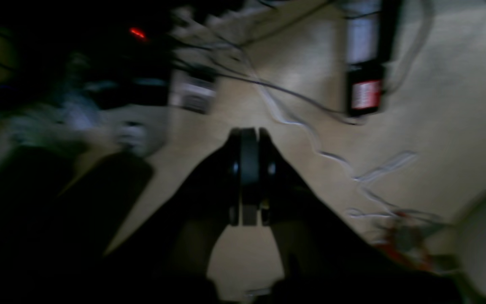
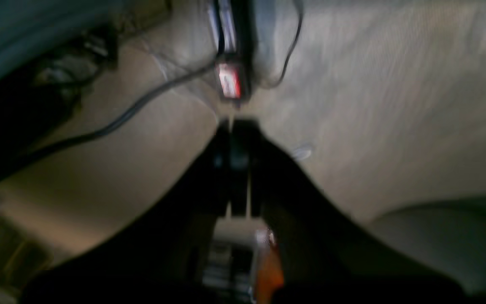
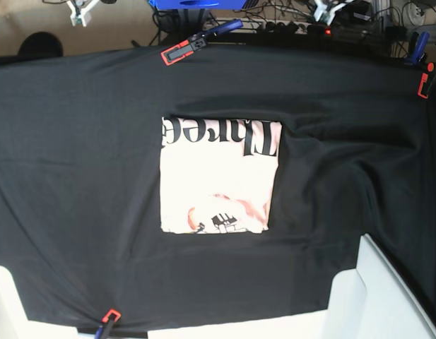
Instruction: Fold the T-shirt properly
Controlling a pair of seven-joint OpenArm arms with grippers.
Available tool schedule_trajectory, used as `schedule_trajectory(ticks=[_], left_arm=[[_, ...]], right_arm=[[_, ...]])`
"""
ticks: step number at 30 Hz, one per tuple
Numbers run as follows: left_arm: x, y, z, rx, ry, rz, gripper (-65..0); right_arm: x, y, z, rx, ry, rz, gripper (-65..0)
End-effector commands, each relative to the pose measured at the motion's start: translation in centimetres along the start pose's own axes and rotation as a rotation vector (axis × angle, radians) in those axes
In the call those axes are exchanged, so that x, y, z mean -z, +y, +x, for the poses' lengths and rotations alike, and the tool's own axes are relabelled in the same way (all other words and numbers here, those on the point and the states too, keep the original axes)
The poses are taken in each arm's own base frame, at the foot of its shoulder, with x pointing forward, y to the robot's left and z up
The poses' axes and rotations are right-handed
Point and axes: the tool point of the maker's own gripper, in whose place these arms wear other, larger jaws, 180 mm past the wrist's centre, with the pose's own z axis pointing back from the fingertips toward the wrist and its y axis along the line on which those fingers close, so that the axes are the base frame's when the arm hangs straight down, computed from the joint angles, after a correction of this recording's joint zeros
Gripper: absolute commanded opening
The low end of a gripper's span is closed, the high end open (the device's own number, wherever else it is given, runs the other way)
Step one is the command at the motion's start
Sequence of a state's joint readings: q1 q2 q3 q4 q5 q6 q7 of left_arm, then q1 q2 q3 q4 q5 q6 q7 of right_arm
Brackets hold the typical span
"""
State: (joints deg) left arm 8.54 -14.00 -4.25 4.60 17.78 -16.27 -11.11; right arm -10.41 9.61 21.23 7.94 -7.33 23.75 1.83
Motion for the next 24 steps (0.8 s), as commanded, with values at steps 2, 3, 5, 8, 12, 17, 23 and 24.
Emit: schedule_trajectory(ticks=[2,3,5,8,12,17,23,24], left_arm=[[0.3,-0.8,0.5,-0.006,-0.014,-0.007,-65.0],[0.4,-1.3,0.7,-0.008,-0.017,-0.013,-65.0],[0.7,-3.0,0.6,-0.016,-0.016,-0.039,-65.0],[1.2,-5.5,1.3,-0.024,-0.03,-0.076,-65.0],[1.6,-7.6,2.4,-0.052,-0.059,-0.103,-65.0],[1.8,-9.0,4.4,-0.047,-0.112,-0.114,-65.0],[1.9,-8.6,4.5,-0.046,-0.109,-0.11,-65.0],[1.9,-8.7,4.4,-0.046,-0.107,-0.11,-65.0]], right_arm=[[0.1,-1.1,1.0,0.005,-0.069,-0.071,-65.0],[0.1,-1.6,1.2,-0.011,-0.084,-0.109,-65.0],[-0.1,-2.8,1.4,-0.096,-0.099,-0.191,-65.0],[-0.2,-2.9,2.3,-0.22,-0.135,-0.214,-65.0],[-0.4,-2.5,1.9,-0.305,-0.165,-0.19,-65.0],[-0.6,-3.0,1.3,-0.307,-0.16,-0.204,-65.0],[-0.6,-3.0,1.1,-0.306,-0.156,-0.203,-65.0],[-0.6,-3.0,1.1,-0.306,-0.156,-0.203,-65.0]])
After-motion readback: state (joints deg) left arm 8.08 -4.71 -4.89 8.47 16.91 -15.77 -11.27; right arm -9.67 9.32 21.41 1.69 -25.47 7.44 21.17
